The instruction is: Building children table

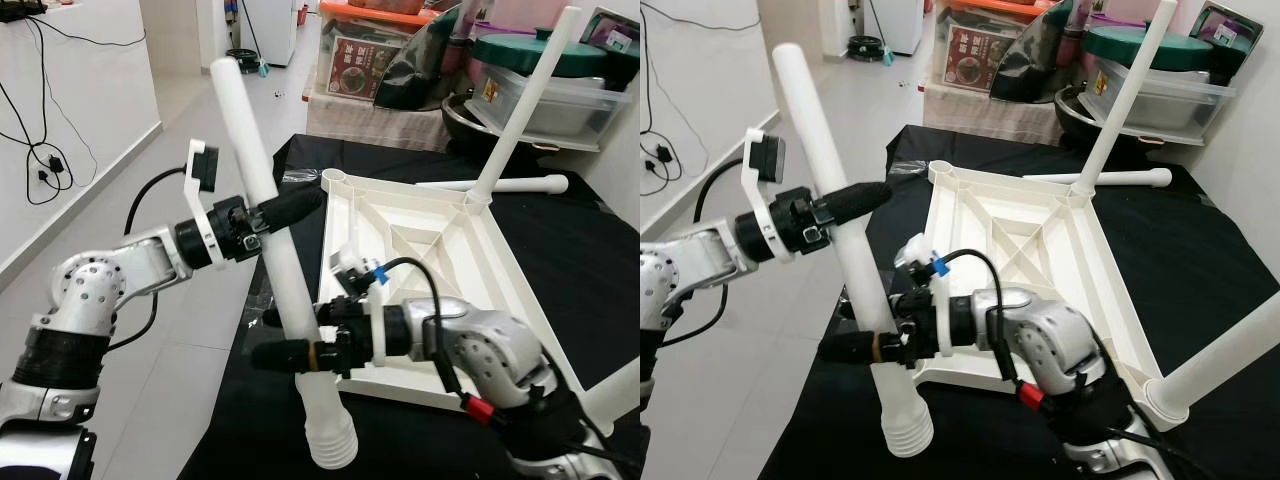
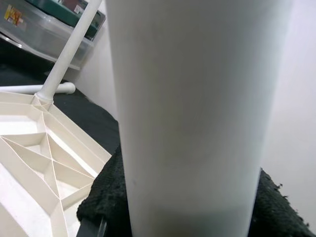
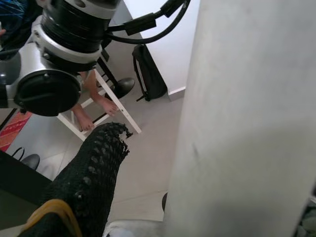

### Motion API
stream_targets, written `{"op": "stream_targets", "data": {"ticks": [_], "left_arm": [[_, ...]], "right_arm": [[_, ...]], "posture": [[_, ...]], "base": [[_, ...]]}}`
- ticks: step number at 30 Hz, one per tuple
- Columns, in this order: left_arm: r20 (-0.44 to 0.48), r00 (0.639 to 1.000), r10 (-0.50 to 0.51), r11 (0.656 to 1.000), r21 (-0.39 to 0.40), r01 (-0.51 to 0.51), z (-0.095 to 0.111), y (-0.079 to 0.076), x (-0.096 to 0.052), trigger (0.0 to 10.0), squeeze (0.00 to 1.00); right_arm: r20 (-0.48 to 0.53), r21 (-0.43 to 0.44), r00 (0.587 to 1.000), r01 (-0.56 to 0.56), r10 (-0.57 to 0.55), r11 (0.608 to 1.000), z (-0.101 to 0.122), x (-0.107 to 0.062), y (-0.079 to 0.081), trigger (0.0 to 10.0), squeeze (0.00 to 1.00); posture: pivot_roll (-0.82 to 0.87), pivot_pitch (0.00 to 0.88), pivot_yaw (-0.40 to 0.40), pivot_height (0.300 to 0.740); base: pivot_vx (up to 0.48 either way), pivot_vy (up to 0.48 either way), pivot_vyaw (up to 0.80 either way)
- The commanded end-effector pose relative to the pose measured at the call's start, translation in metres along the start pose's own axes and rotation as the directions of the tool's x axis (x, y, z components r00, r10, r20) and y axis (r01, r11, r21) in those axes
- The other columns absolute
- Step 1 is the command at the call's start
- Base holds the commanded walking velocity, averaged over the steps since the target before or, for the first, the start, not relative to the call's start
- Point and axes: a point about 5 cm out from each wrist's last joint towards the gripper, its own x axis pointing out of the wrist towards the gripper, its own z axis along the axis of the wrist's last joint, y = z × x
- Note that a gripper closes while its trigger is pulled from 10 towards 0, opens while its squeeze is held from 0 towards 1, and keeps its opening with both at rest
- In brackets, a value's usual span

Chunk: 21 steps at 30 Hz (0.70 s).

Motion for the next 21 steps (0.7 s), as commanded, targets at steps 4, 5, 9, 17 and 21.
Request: {"op": "stream_targets", "data": {"ticks": [4,5,9,17,21], "left_arm": [[-0.011,1.000,-0.020,1.000,0.007,0.020,-0.002,0.001,0.008,10.0,0.00],[-0.012,1.000,-0.023,1.000,0.007,0.023,-0.002,0.002,0.009,10.0,0.00],[-0.013,0.999,-0.032,0.999,0.011,0.032,-0.002,0.002,0.011,10.0,0.00],[-0.010,0.999,-0.039,0.999,0.019,0.039,0.000,0.003,0.014,10.0,0.00],[-0.008,0.999,-0.038,0.999,0.024,0.038,0.001,0.003,0.013,10.0,0.00]], "right_arm": [[-0.060,0.018,0.996,0.070,-0.069,0.997,-0.001,0.007,-0.010,10.0,0.00],[-0.070,0.024,0.994,0.081,-0.079,0.996,-0.001,0.008,-0.011,10.0,0.00],[-0.091,0.034,0.991,0.102,-0.098,0.994,-0.002,0.010,-0.014,10.0,0.00],[-0.104,0.042,0.985,0.143,-0.138,0.989,0.000,0.014,-0.019,9.0,0.00],[-0.089,0.024,0.989,0.120,-0.117,0.992,0.003,0.015,-0.017,0.0,0.00]], "posture": [[0.08,0.011,-0.081,0.740],[0.08,0.011,-0.081,0.740],[0.08,0.012,-0.080,0.740],[0.08,0.013,-0.078,0.740],[0.08,0.012,-0.078,0.740]], "base": [[0.000,0.000,0.00],[0.000,0.000,0.00],[0.000,0.000,0.00],[0.000,0.000,0.00],[0.000,0.000,0.00]]}}
